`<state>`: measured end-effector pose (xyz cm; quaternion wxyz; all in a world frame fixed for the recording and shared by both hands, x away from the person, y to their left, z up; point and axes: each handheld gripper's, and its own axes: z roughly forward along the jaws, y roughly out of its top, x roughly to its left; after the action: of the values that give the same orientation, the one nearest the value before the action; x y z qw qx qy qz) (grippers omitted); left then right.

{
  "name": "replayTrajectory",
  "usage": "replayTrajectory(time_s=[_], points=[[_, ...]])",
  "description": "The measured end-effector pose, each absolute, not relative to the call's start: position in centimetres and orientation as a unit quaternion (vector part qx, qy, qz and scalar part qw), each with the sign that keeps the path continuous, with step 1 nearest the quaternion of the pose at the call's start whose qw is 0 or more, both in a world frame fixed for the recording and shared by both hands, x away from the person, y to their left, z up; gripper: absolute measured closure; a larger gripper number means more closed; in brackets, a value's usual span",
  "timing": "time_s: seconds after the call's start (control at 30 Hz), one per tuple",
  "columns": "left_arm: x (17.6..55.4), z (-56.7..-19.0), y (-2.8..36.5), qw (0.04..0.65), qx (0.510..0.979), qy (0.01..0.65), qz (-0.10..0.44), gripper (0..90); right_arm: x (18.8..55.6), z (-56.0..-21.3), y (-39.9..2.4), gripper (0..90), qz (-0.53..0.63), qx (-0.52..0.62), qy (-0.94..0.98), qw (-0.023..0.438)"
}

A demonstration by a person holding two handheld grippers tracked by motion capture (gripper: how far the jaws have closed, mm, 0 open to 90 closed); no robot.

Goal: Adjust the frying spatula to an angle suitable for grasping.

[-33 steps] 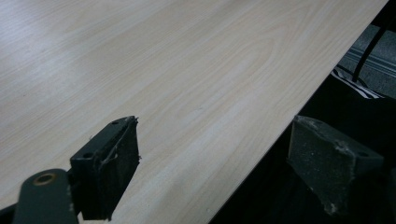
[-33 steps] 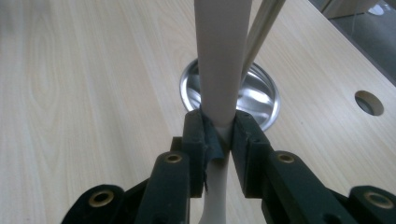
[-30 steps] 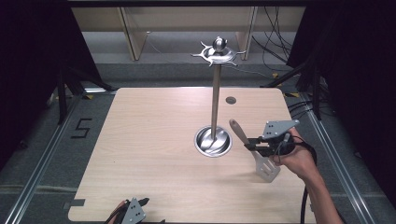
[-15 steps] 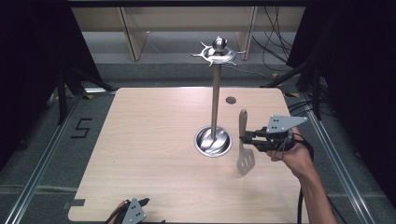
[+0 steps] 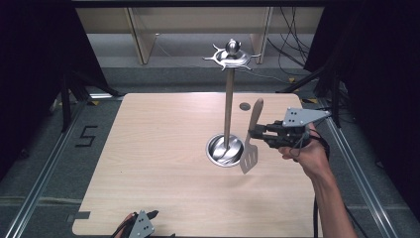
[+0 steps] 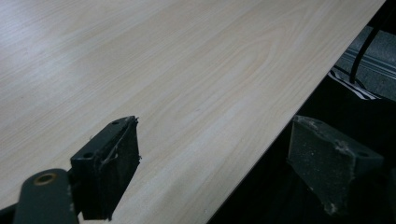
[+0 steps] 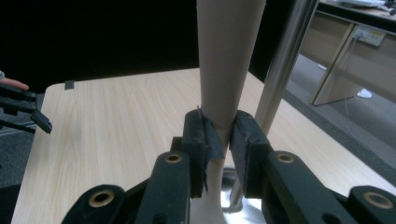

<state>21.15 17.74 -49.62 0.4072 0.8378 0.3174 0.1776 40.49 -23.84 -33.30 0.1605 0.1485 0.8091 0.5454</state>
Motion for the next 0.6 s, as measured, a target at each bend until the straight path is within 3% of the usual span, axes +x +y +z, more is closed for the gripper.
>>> replayTrajectory(time_s=[0.6], points=[[21.2,-49.5,17.8,0.406,0.841,0.310,0.177,15.6,42.7,-29.4,-22.8,77.1,0.542,0.164,0.807,0.166]])
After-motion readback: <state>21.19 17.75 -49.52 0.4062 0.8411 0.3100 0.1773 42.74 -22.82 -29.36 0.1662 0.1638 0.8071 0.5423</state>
